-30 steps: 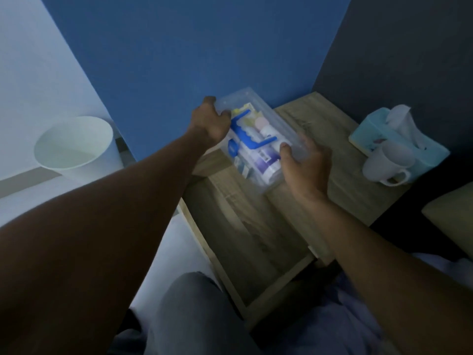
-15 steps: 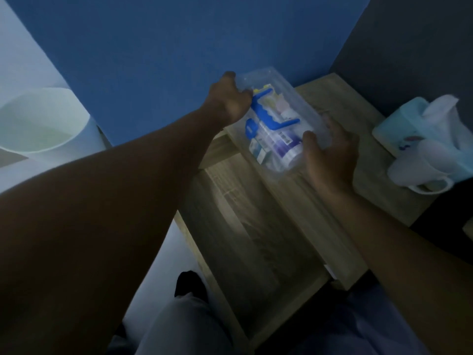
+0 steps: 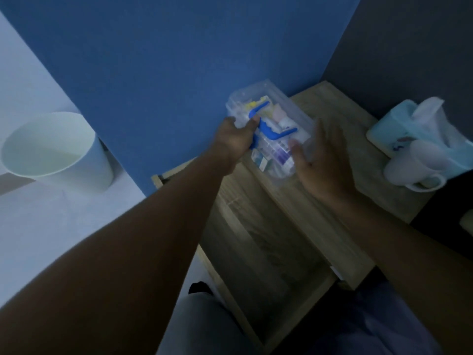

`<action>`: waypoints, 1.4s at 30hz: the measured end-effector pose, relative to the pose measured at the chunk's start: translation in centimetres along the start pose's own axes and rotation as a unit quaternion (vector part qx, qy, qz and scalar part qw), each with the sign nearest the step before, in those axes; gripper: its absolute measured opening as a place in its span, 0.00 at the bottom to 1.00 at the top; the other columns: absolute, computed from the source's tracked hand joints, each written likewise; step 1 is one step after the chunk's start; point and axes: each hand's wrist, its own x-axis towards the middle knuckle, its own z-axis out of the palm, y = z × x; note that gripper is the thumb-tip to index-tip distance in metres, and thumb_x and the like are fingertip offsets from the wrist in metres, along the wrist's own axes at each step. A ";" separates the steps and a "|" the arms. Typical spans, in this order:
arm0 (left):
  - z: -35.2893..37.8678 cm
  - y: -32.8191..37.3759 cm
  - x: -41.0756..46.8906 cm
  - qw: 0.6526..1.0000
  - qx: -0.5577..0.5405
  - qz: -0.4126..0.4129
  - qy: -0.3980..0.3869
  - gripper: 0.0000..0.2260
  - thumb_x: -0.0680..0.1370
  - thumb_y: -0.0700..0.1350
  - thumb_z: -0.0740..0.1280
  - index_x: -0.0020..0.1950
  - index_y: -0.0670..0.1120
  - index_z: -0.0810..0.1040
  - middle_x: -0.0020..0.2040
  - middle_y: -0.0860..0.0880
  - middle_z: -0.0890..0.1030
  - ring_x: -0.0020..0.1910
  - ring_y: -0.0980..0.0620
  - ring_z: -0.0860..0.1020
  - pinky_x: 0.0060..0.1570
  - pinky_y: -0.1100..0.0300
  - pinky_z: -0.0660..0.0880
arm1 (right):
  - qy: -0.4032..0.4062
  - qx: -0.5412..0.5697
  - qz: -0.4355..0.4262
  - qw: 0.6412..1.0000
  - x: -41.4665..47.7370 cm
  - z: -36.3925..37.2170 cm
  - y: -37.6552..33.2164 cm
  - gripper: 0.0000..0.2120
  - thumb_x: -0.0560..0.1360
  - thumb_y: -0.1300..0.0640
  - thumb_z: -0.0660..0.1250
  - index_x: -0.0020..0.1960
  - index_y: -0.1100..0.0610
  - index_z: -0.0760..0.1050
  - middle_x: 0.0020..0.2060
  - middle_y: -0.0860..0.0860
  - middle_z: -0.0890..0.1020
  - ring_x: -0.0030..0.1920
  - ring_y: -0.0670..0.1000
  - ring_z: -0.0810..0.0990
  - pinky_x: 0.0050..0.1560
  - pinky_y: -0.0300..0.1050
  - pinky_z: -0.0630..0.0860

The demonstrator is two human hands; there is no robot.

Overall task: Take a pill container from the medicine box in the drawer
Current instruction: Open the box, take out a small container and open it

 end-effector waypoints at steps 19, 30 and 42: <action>0.0 -2.0 -1.8 0.990 0.089 0.045 0.097 0.15 0.74 0.46 0.68 0.58 0.46 0.84 0.53 0.47 0.85 0.49 0.51 0.83 0.53 0.55 0.81 | -0.046 -0.086 -0.052 0.994 0.5 0.1 1.3 0.57 0.62 0.27 0.70 0.80 0.50 0.49 0.80 0.55 0.53 0.78 0.60 0.56 0.69 0.61 0.67; -0.4 -2.3 -2.9 0.907 0.405 0.113 -0.028 0.19 0.81 0.42 0.58 0.72 0.46 0.65 0.65 0.39 0.74 0.59 0.43 0.74 0.50 0.55 0.67 | -0.063 0.010 -0.028 0.998 0.9 -2.3 -0.7 0.50 0.61 0.38 0.78 0.77 0.50 0.62 0.74 0.53 0.69 0.72 0.55 0.69 0.68 0.54 0.73; 1.0 -2.0 -2.7 0.813 0.523 0.246 -0.068 0.32 0.83 0.55 0.50 0.80 0.40 0.45 0.81 0.42 0.45 0.80 0.45 0.43 0.76 0.52 0.49 | 0.203 0.065 -0.157 0.964 4.5 -8.5 -0.1 0.08 0.76 0.63 0.67 0.52 0.63 0.82 0.52 0.58 0.84 0.54 0.56 0.81 0.56 0.43 0.73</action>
